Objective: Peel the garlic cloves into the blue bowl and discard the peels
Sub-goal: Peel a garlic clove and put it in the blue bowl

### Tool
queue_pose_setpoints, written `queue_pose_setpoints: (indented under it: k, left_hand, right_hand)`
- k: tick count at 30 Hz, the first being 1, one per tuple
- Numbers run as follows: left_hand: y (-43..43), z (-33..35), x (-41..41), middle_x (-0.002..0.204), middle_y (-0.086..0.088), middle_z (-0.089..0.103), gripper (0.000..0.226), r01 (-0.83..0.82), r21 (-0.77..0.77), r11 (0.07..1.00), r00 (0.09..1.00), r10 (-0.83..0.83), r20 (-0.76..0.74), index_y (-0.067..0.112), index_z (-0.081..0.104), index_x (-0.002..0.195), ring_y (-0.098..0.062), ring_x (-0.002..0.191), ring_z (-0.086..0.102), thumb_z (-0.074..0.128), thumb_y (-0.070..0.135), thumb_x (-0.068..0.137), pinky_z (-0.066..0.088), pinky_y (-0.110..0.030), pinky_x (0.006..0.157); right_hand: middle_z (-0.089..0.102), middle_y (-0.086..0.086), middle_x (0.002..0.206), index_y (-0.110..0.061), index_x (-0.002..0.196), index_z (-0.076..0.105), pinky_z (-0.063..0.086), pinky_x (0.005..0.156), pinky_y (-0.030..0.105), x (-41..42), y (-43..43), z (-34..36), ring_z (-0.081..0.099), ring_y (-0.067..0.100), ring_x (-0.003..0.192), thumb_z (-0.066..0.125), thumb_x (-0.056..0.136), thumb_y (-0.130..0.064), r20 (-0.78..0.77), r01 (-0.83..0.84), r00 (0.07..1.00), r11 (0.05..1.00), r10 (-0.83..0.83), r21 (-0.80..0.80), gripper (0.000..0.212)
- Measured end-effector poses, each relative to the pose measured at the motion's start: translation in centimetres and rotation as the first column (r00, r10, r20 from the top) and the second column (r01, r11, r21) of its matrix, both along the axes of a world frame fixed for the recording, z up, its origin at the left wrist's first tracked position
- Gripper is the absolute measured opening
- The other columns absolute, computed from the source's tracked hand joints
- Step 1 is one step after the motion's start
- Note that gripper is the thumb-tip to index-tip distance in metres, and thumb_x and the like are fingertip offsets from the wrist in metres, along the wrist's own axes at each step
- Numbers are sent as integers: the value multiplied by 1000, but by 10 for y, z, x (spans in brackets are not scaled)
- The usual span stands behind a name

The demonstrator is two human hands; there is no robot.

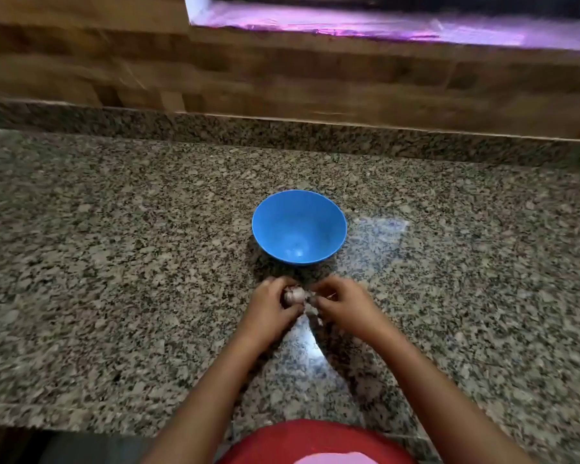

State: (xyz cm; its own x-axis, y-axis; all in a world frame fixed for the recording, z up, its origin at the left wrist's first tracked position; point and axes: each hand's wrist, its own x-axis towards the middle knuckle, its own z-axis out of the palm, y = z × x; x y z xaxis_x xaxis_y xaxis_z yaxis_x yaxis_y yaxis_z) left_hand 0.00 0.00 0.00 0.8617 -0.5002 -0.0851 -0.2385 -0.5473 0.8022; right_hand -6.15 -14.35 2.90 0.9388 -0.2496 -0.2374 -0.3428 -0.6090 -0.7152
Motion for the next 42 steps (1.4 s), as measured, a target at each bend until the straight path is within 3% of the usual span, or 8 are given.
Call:
queue_pose_setpoints:
  k: [6, 11, 14, 22, 32, 36, 39, 42]
  left_hand:
    - [6, 6, 0, 91, -2, 70, 37, -147, -391, 909, 871, -69, -487, 18, 63, 100, -13, 85, 67, 70, -9, 75, 52, -17, 70]
    - [11, 7, -2, 93, -7, 72, 38, -256, -518, 816, 766, -156, -624, 9, 62, 109, -12, 83, 69, 60, -13, 78, 53, -19, 71]
    - [8, 8, -5, 94, -6, 73, 34, -319, -573, 755, 710, -211, -672, 9, 62, 109, -13, 83, 69, 59, -7, 79, 54, -19, 69]
    - [-1, 9, -9, 91, -6, 73, 22, -428, -608, 669, 682, -202, -703, 4, 62, 104, -12, 82, 69, 50, -5, 88, 54, -18, 69]
    - [-10, 14, -18, 94, -7, 71, 25, -395, -606, 690, 733, -162, -661, 2, 60, 108, -14, 84, 68, 51, -7, 88, 55, -20, 72]
    - [-5, 16, -15, 93, -6, 72, 23, -439, -602, 667, 672, -201, -713, 3, 61, 107, -11, 84, 69, 46, -5, 91, 56, -19, 73]
    - [-2, 16, -16, 98, -9, 70, 20, -470, -569, 675, 655, -167, -737, 7, 61, 105, -13, 86, 68, 48, 0, 92, 56, -23, 75]
    - [5, 9, -11, 106, -8, 67, 17, -305, -339, 890, 866, 111, -488, 19, 61, 107, -12, 85, 63, 61, 18, 90, 52, -24, 73]
  right_hand:
    - [69, 3, 82, -7, 106, 65, 54, 61, 23, -4, 9, -5, 64, 9, 64, 62, 88, -7, 18, 121, 989, 882, -146, 455, 18]
    - [72, 6, 85, -10, 98, 67, 55, 68, 22, -11, 14, -5, 67, 12, 71, 61, 87, 0, 24, 183, 961, 698, -276, 692, 17]
    - [72, 5, 81, -12, 96, 68, 55, 67, 21, -13, 17, -4, 65, 11, 67, 57, 86, 8, 37, 206, 943, 667, -330, 716, 25]
    - [73, 10, 85, -19, 89, 69, 57, 77, 35, -15, 20, -1, 68, 24, 78, 67, 82, 1, 64, 256, 913, 687, -404, 680, 21]
    - [70, 9, 81, -21, 85, 63, 55, 63, 36, -14, 24, -7, 67, 28, 76, 69, 83, -15, 120, 337, 889, 810, -441, 481, 9]
    - [70, 12, 82, -18, 89, 64, 46, 51, 20, -17, 20, -5, 68, 25, 74, 61, 89, -8, 42, 302, 916, 754, -399, 583, 11]
    - [65, 11, 76, -10, 91, 62, 52, 53, 22, -17, 20, -3, 63, 18, 64, 58, 90, -5, -11, 333, 902, 681, -431, 652, 7]
    - [62, 14, 77, -2, 94, 60, 57, 66, 39, -17, 18, -3, 61, 21, 62, 54, 92, -4, -106, 378, 883, 557, -458, 740, 6]
